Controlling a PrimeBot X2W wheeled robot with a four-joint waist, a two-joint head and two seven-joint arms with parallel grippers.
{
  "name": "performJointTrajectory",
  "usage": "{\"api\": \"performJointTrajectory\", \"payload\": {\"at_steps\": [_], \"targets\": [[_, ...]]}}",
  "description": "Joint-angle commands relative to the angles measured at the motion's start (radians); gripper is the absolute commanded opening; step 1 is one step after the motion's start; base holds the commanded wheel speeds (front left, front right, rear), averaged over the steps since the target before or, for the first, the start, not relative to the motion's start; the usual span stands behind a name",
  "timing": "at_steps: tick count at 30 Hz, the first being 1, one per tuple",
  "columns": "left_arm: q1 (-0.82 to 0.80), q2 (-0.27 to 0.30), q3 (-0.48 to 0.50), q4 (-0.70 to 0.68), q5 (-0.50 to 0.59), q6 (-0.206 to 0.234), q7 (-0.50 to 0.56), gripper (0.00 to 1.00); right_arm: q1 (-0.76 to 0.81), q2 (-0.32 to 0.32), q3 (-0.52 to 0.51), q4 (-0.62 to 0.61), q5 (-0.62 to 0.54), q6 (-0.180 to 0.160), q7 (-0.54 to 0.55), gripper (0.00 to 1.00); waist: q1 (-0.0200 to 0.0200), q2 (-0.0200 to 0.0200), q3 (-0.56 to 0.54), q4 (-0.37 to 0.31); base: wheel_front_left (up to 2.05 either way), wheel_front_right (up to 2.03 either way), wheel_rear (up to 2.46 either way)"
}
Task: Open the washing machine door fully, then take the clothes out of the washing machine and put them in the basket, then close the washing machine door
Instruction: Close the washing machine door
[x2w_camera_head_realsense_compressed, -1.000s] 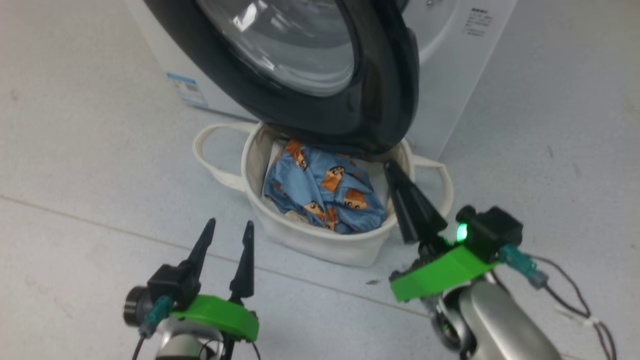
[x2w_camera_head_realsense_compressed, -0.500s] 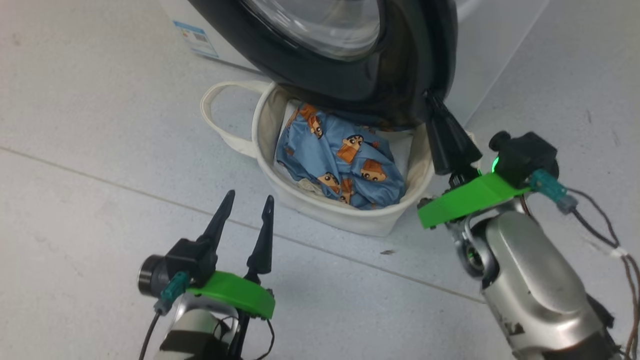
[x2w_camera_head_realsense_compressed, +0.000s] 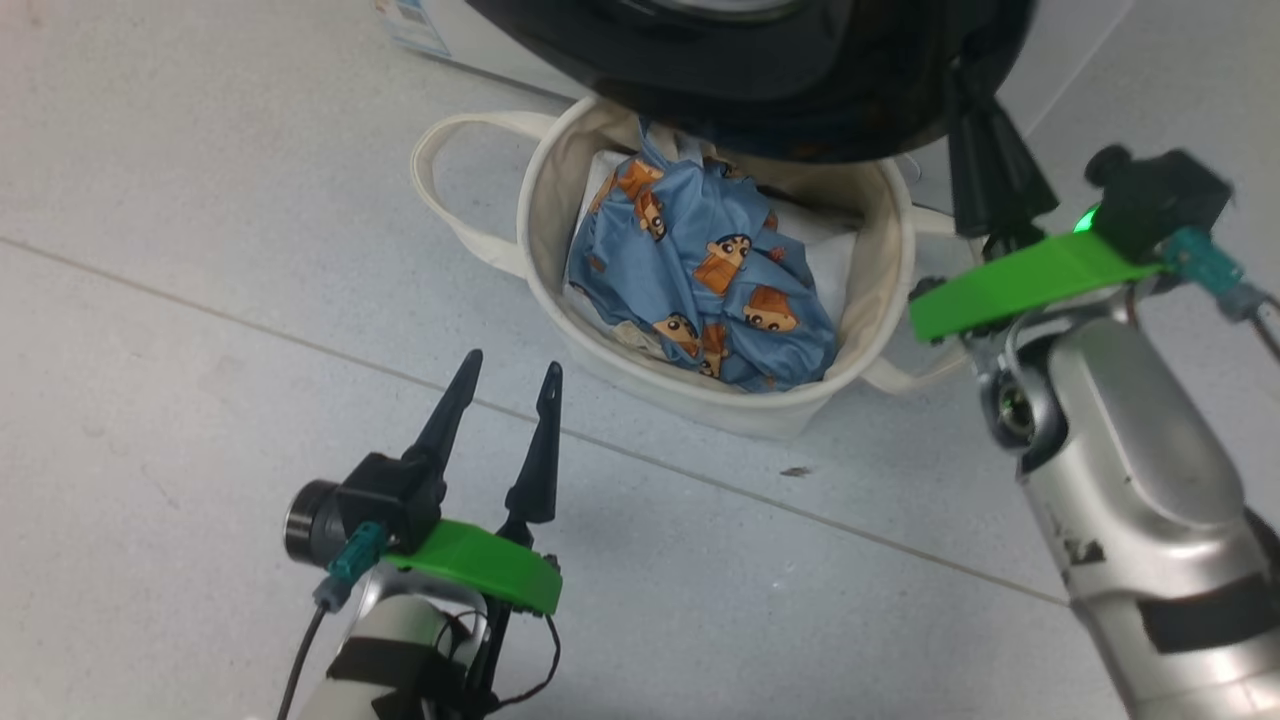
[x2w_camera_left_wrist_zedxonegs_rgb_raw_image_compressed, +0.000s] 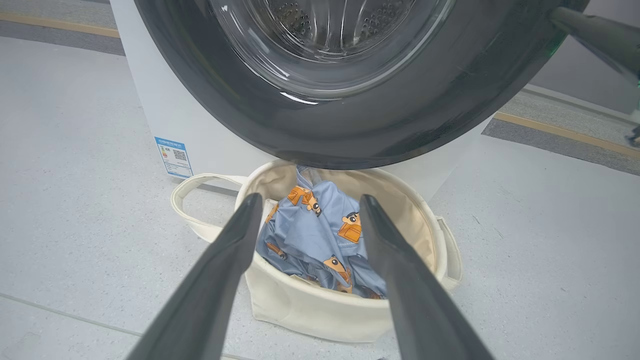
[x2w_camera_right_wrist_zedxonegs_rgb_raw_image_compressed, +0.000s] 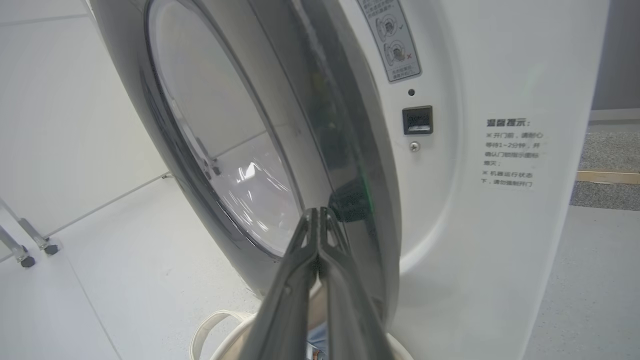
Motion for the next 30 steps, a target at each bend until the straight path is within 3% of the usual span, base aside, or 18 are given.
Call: {"api": "performJointTrajectory", "payload": {"at_steps": [1, 19, 30], "targets": [[-0.025, 0.009, 0.023, -0.035, -0.006, 0.008, -0.009, 1.0, -0.044, 0.002, -0.002, -0.016, 0.011, 0.0, -0.005, 0.0, 0.0, 0.0, 0.014, 0.005, 0.0, 0.0, 0.0], [-0.05, 0.009, 0.0, -0.06, -0.025, 0.026, -0.009, 1.0, -0.265, -0.007, -0.125, 0.118, 0.045, 0.0, -0.005, 0.0, 0.0, 0.0, 0.086, 0.037, 0.0, 0.0, 0.0], [-0.047, 0.009, -0.007, -0.056, -0.026, 0.03, -0.009, 1.0, -0.272, 0.0, -0.162, 0.118, 0.047, 0.0, -0.005, 0.0, 0.0, 0.0, 0.077, 0.044, 0.0, 0.0, 0.0]]}}
